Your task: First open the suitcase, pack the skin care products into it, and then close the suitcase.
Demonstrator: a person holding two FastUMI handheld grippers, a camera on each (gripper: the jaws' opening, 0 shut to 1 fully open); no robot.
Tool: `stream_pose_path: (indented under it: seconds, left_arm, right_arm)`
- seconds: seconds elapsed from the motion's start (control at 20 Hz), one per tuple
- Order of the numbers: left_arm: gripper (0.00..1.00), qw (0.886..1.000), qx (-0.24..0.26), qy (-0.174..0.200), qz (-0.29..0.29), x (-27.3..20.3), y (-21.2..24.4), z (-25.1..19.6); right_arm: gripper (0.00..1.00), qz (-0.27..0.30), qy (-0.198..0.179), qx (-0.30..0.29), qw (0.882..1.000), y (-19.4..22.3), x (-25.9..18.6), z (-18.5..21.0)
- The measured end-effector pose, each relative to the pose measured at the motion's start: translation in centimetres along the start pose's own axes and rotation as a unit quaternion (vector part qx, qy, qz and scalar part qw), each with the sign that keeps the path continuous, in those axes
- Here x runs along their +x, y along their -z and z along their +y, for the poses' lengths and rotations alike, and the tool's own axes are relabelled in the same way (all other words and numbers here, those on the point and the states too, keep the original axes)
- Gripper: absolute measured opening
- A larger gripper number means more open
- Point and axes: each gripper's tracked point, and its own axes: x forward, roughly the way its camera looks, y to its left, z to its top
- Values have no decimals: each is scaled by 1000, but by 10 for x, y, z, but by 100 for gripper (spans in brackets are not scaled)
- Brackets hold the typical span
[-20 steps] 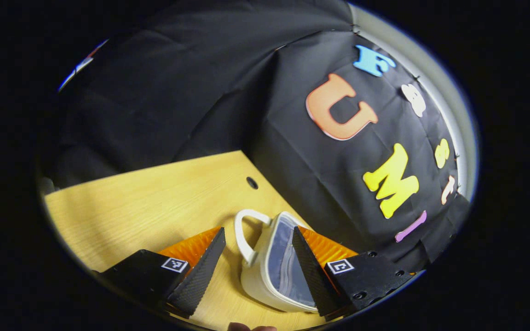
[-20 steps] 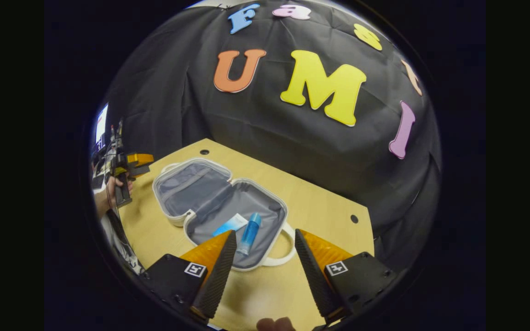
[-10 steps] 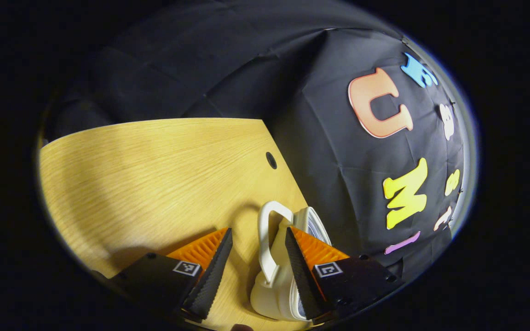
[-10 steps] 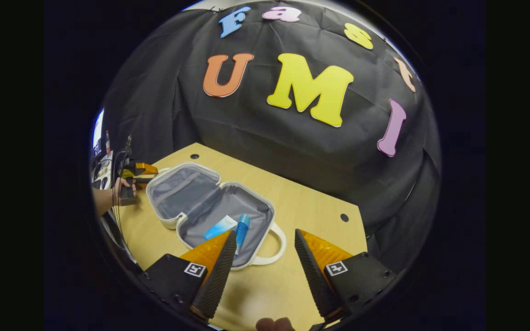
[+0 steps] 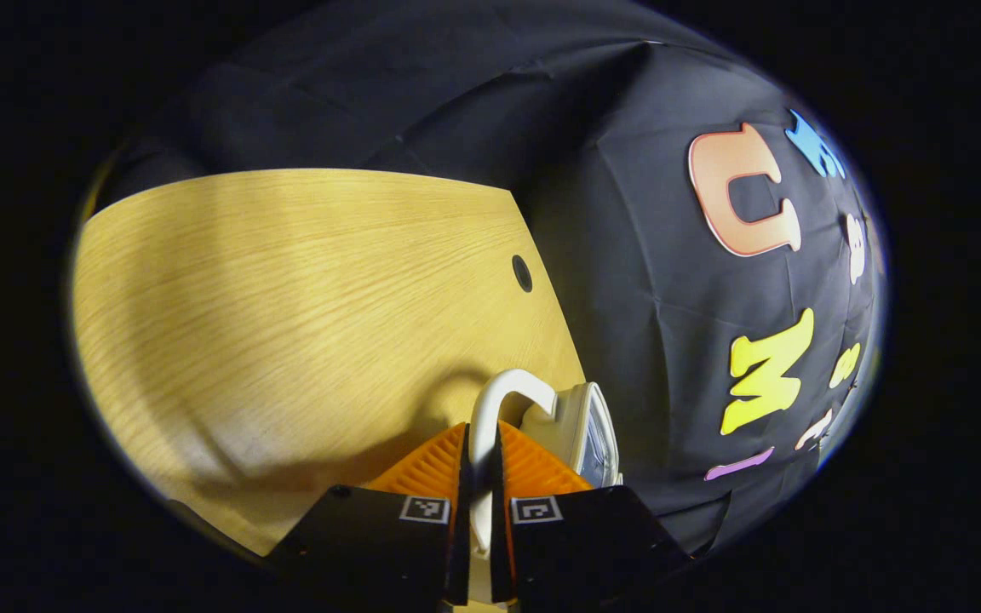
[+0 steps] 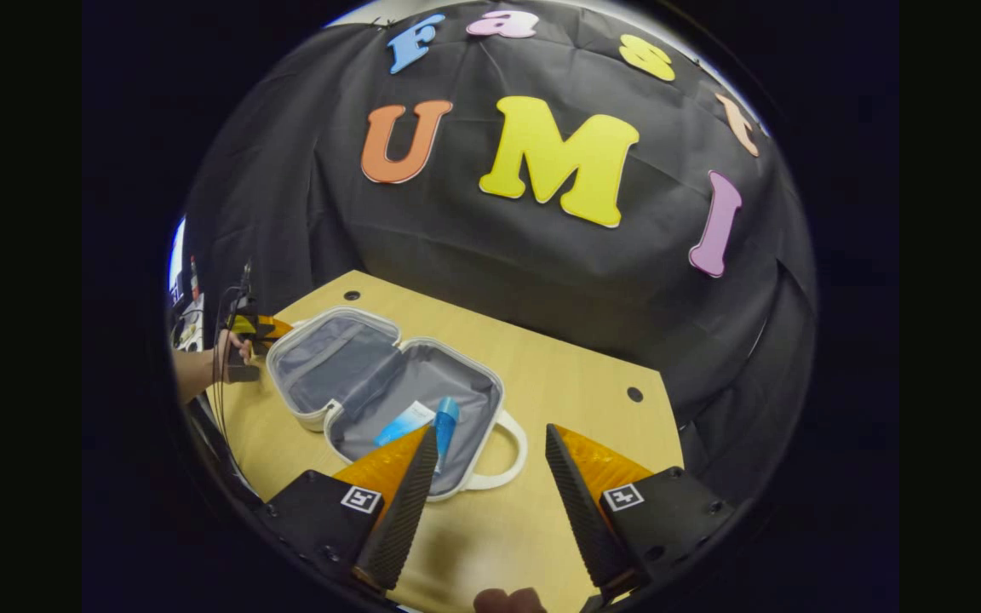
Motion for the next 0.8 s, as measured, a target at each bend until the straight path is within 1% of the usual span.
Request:
stream_pose_path:
  seconds: [0.05,0.15,0.25,0.35,0.4,0.45,0.55,0.6,0.7,0.8]
  left_arm:
    - [10,1000,18,-1,-9,-5,-4,-9]
    - [8,998,51,-1,-26,-18,-13,-38]
    - [8,995,86,15,-44,-32,-20,-76]
    - [8,988,136,29,-59,-50,-21,-118]
    - [8,983,168,31,-66,-58,-17,-138]
    - [7,976,203,31,-71,-65,-10,-159]
    - [7,958,275,35,-78,-77,10,-202]
    - [7,946,312,36,-81,-82,21,-224]
    - [7,918,385,25,-97,-86,49,-262]
    - [7,889,445,19,-108,-89,83,-292]
  right_arm:
    - [76,0,3,6,1000,0,-2,-4]
    - [76,-6,12,23,1000,-1,-5,-14]
    - [75,-17,21,40,999,-2,-9,-25]
    - [75,-26,31,58,998,-2,-15,-33]
    - [75,-33,34,65,997,-2,-20,-37]
    - [76,-40,37,72,996,-2,-25,-42]
    - [76,-58,46,89,993,-3,-39,-52]
    - [76,-66,53,97,992,-1,-45,-58]
    - [76,-79,66,111,989,1,-58,-71]
    - [76,-84,80,126,985,6,-68,-87]
